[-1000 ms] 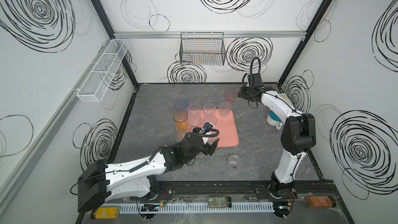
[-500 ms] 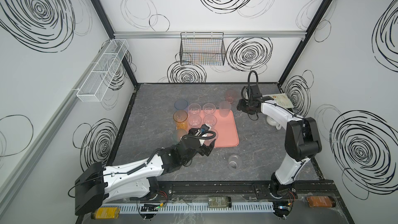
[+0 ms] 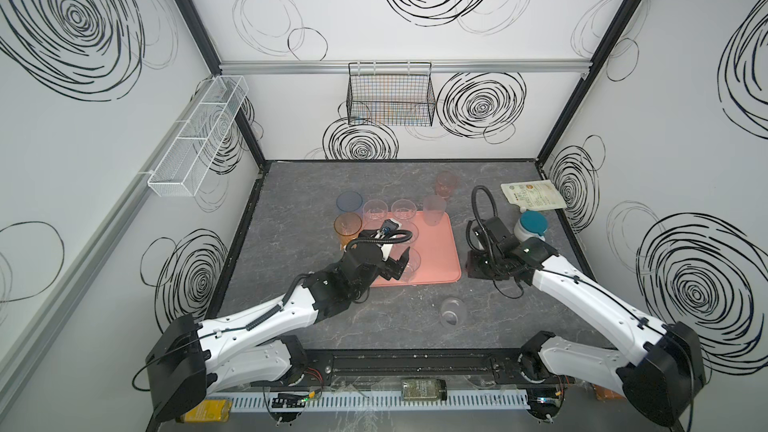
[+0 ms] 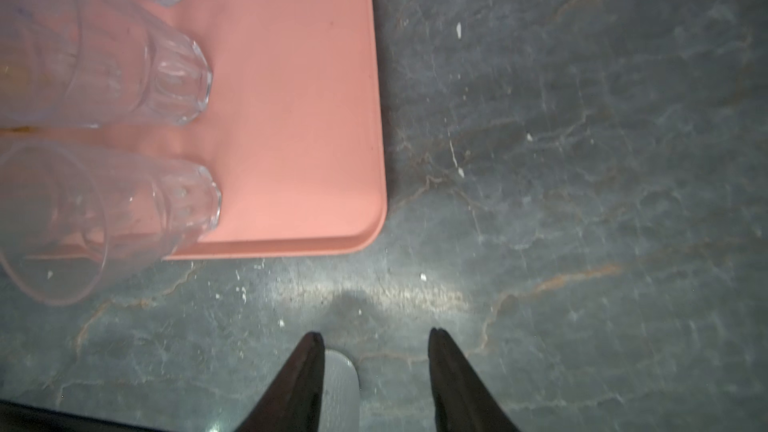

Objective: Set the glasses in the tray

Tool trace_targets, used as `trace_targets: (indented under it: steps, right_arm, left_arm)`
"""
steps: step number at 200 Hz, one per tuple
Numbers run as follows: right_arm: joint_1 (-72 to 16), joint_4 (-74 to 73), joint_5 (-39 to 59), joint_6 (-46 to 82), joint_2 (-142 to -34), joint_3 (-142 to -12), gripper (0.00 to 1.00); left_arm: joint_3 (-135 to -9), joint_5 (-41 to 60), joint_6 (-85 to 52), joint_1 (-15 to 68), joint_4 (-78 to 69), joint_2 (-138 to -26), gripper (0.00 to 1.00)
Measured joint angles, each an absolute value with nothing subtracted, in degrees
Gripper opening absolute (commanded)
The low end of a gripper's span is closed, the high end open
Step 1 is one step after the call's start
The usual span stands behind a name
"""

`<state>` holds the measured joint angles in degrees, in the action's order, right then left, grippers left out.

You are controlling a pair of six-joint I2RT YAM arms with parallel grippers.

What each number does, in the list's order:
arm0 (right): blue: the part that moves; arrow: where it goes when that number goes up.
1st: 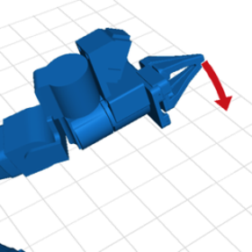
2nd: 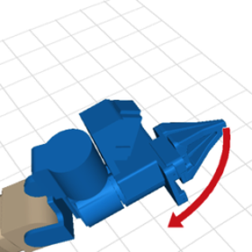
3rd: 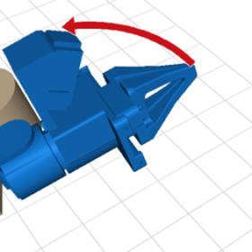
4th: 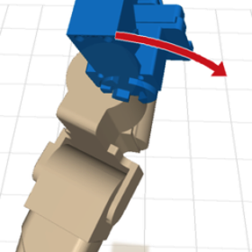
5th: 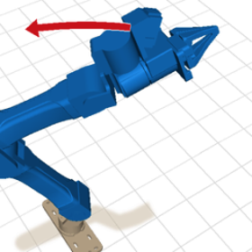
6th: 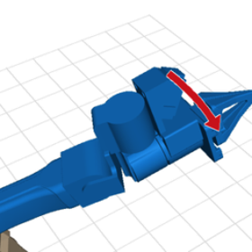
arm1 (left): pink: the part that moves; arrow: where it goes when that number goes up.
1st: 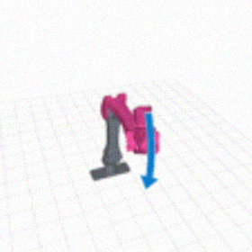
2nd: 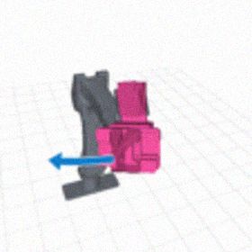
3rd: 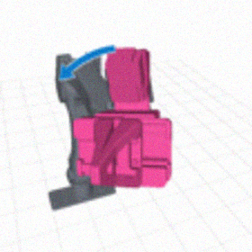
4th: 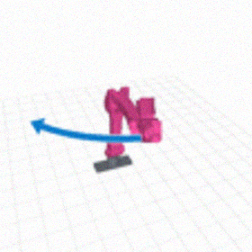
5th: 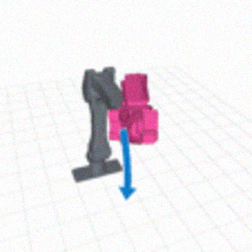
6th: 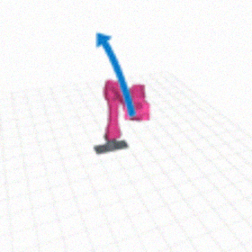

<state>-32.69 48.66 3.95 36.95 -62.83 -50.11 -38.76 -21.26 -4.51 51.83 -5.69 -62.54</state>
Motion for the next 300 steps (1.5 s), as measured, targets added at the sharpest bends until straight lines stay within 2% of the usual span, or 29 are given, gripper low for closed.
trace_targets:
  steps: [26,73,115,181,212,257,300]
  right_arm:
    - [-37.74,53.67,4.99,40.84,-58.85,-50.11,0.39]
    - [-48.58,56.55,6.70,47.44,-59.79,-48.62,0.38]
    - [-52.40,56.38,7.27,49.87,-62.52,-47.20,0.33]
    - [-52.58,52.12,7.33,50.09,-67.57,-42.96,0.12]
    - [-53.34,54.02,6.61,49.98,-67.70,-45.36,0.11]
    - [-52.27,58.83,2.98,47.53,-70.46,-55.40,0.11]
    - [-39.99,58.83,-0.62,39.88,-71.53,-59.51,0.11]
  left_arm:
    - [-38.50,-21.10,-5.28,51.62,-5.74,-62.59,0.93]
    - [-38.24,-21.12,-6.15,51.57,-5.67,-63.11,0.93]
    - [-38.13,-21.15,-6.50,51.57,-5.67,-63.13,0.93]
    - [-38.11,-21.15,-6.63,51.57,-5.67,-63.42,0.93]
    - [-38.11,-21.30,-6.61,51.57,-5.63,-64.12,0.93]
    - [-38.09,-22.90,-6.66,51.37,-5.67,-64.51,0.94]
    - [-37.76,-23.99,-6.70,50.28,-5.69,-63.72,0.94]
